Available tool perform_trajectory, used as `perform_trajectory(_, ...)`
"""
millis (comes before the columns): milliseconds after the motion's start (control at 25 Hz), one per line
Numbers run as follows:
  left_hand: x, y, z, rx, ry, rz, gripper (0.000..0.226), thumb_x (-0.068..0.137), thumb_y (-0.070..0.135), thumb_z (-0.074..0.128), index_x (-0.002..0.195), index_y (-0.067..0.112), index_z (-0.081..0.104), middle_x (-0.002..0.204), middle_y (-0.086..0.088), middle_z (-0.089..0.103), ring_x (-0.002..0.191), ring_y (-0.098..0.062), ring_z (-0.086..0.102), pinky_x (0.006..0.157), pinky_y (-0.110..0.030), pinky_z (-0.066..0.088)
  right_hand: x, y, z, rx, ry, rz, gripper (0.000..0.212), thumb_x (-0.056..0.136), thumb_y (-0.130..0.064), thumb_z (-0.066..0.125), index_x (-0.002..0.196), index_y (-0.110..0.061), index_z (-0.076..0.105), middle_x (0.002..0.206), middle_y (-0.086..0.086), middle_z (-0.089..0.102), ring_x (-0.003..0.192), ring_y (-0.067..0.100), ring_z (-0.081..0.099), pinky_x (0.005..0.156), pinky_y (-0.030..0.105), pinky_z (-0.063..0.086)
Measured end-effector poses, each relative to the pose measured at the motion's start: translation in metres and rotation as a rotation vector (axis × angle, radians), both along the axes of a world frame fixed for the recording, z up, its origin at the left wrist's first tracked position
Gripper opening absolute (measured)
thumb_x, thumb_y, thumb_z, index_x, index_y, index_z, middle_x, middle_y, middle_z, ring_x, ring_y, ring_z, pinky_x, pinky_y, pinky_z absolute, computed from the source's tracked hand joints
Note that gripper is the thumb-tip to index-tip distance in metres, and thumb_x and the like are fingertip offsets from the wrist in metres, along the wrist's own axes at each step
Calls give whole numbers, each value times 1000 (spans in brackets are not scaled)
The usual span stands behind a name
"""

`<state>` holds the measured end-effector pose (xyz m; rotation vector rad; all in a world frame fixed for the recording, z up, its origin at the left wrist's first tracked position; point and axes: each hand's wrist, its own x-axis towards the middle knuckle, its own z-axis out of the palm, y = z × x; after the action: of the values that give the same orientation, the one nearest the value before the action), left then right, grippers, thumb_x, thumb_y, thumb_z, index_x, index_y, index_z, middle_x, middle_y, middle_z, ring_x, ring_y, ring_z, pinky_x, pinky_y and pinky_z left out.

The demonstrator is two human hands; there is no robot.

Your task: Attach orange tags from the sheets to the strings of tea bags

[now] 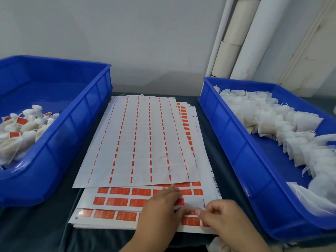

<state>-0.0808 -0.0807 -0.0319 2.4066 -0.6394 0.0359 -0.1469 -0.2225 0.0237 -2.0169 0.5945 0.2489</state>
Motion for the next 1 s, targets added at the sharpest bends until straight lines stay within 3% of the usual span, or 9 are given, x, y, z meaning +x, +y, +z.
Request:
perform_trajectory(120, 3, 5, 4, -65, 36, 16, 45, 82, 51, 60, 125, 39, 55, 127, 25, 54, 105, 14, 48, 90, -2, 27, 1, 12, -1, 20, -4, 21, 25, 81, -35, 70, 61, -21, 73, 62, -11, 68, 62, 0, 65, 58, 13, 50)
perform_trajectory(240, 6, 12, 9, -162, 113, 59, 34, 80, 45, 65, 113, 38, 64, 110, 27, 62, 79, 25, 42, 70, 8, 28, 3, 22, -4, 89, -106, -63, 18, 82, -36, 68, 67, -29, 76, 48, -7, 61, 46, 0, 55, 51, 10, 43)
perform_trajectory(360, 6, 17, 11, -327, 241, 94, 23, 81, 39, 67, 103, 39, 68, 96, 32, 62, 82, 22, 49, 74, 2, 36, 7, 30, -7, 130, -173, -106, 28, 82, -39, 67, 55, -34, 72, 42, -3, 54, 41, 2, 49, 49, 14, 41)
perform_trajectory(480, 4, 18, 14, -416, 295, 81, 14, 82, 37, 65, 94, 44, 68, 83, 41, 60, 90, 21, 53, 76, -1, 40, 15, 36, -14, 155, -234, -204, 31, 81, -37, 69, 52, -27, 71, 40, -4, 52, 38, 1, 47, 44, 15, 39)
perform_trajectory(640, 2, 17, 18, -370, 214, 55, 16, 81, 39, 65, 83, 54, 61, 76, 53, 51, 93, 26, 48, 71, 6, 36, 24, 40, -20, 388, -231, -378, 19, 79, -26, 73, 64, -16, 75, 38, -4, 47, 34, 5, 43, 41, 21, 36)
perform_trajectory(760, 1, 16, 16, -373, 137, 88, 28, 76, 35, 73, 76, 57, 56, 77, 46, 57, 91, 21, 52, 70, 5, 37, 28, 37, -21, 382, -198, -318, 31, 81, -27, 71, 51, -19, 69, 37, -3, 47, 32, 6, 42, 38, 18, 35)
perform_trajectory(800, 1, 17, 15, -385, 128, 114, 30, 73, 33, 76, 74, 55, 56, 73, 39, 60, 88, 20, 53, 69, 4, 39, 29, 37, -21, 370, -196, -305, 30, 82, -26, 71, 52, -18, 69, 37, -3, 48, 33, 6, 44, 38, 17, 35)
perform_trajectory(880, 2, 16, 14, -377, 129, 141, 31, 71, 31, 78, 70, 53, 56, 69, 36, 60, 86, 20, 54, 66, 4, 40, 30, 37, -21, 372, -214, -298, 8, 81, -23, 72, 75, -19, 72, 42, -7, 55, 36, 1, 49, 40, 14, 38)
perform_trajectory(1000, 3, 17, 19, -349, 152, 125, 23, 72, 34, 77, 73, 52, 63, 68, 40, 58, 85, 23, 52, 62, 4, 39, 28, 34, -25, 353, -236, -286, 17, 80, -22, 73, 97, -22, 70, 57, -12, 65, 47, -2, 57, 49, 13, 43)
